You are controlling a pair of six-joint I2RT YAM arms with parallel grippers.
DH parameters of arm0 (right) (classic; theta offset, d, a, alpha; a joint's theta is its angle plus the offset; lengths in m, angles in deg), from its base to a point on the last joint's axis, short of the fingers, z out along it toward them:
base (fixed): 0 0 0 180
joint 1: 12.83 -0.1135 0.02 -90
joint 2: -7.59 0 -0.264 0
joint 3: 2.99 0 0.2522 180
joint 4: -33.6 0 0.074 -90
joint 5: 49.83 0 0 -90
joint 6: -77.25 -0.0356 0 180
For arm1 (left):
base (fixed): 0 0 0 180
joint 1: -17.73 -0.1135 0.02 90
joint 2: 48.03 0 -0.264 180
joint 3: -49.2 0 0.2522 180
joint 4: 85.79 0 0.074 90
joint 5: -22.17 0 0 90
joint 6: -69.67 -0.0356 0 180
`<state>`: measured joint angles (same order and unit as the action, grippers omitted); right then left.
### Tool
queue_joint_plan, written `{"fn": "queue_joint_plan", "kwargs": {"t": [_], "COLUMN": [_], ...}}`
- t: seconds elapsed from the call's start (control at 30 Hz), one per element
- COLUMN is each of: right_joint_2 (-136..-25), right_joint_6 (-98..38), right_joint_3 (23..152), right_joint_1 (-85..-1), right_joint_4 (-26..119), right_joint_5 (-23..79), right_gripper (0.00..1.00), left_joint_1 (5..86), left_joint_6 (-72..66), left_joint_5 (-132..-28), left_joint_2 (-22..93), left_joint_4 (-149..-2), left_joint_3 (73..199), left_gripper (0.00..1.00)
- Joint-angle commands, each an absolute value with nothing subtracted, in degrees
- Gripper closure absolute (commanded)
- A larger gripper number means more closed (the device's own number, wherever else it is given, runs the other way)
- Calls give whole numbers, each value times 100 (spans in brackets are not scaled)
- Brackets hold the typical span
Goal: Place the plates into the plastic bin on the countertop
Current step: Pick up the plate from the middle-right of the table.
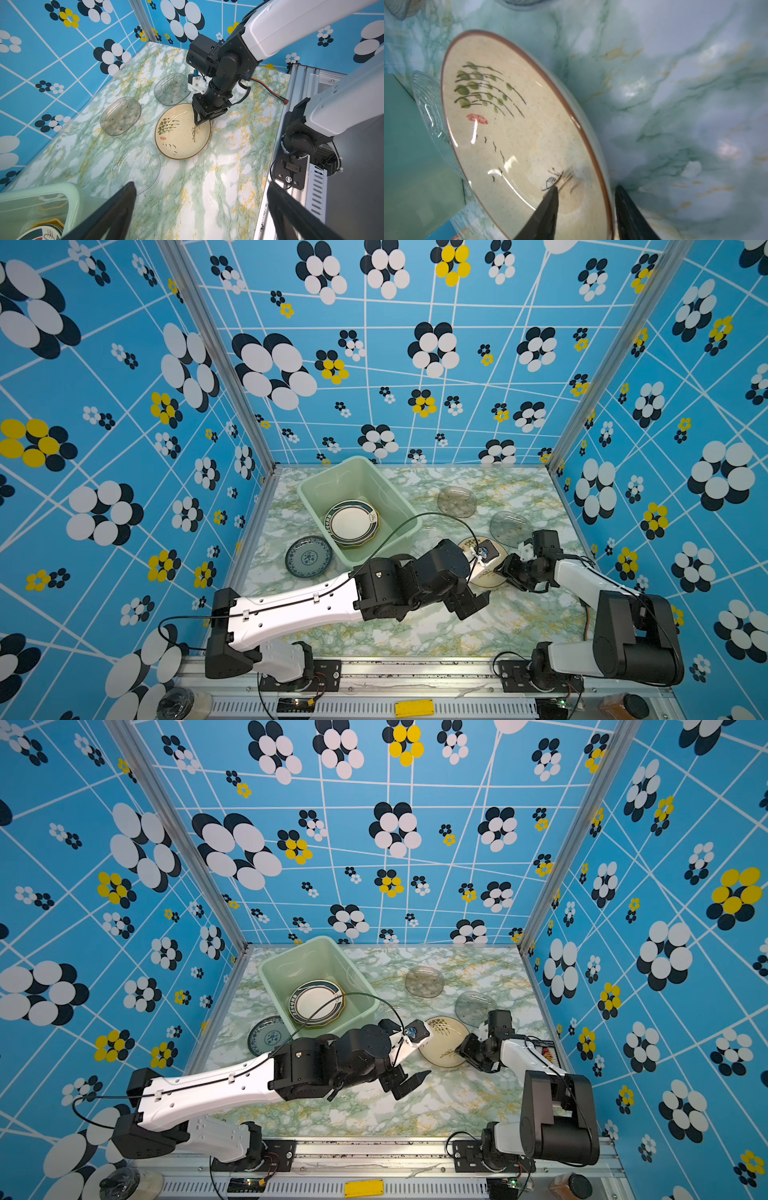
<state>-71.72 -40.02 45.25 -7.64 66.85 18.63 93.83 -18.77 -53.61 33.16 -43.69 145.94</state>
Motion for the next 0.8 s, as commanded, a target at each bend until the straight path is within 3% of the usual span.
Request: {"fn": "queue_joint_plan", "kwargs": {"t": [0.0, 0.13, 0.47, 0.63, 0.77], "right_joint_2": [-7360, -7384, -7367, -6894, -6247], "right_joint_6": [-4019, -4002, -3674, -3665, -3744], "right_joint_3": [4278, 4250, 4590, 4613, 4669], "right_joint_1": [-737, -738, -733, -737, -734], "right_joint_4": [6534, 6525, 7070, 7429, 8043], "right_joint_5": [1994, 2091, 2152, 2202, 2394], "right_gripper": [56, 60, 86, 97, 100], "left_joint_1": [9330, 9323, 9301, 9275, 9253], "left_joint_6": [-1736, -1743, -1735, -1648, -1515], "left_joint_5": [-5246, -5237, -5153, -5078, -4945], "left_joint_2": [3248, 3282, 3257, 3178, 3057], "left_joint_4": [-4518, -4471, -4488, -4488, -4434], "left_joint_3": [14544, 14592, 14619, 14641, 14693], "left_gripper": [1, 1, 1, 1, 1]}}
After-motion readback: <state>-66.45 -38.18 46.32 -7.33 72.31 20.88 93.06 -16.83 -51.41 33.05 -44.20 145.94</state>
